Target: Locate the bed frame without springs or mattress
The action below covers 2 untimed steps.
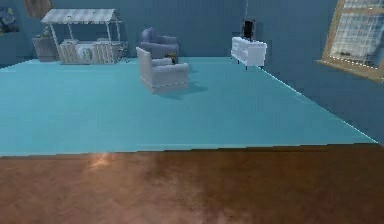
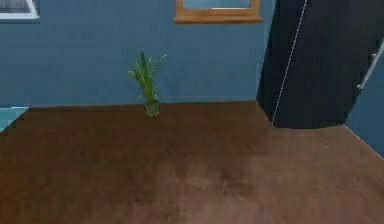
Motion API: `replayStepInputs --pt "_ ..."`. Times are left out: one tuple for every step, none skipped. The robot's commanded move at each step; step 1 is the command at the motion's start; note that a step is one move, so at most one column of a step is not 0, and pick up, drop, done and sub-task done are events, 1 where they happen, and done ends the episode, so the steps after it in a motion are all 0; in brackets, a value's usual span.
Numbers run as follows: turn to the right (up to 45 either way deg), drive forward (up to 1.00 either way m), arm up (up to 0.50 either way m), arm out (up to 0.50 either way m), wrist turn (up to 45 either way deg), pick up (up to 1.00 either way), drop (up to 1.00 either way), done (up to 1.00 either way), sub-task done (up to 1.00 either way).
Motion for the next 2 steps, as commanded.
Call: replayStepInputs --pt "-45.0 0.0 0.0 0.0 0.0 0.0 0.0 0.0 0.0" --pt "-3.0 0.0 0.0 0.0 0.0 0.0 0.0 0.0 0.0"
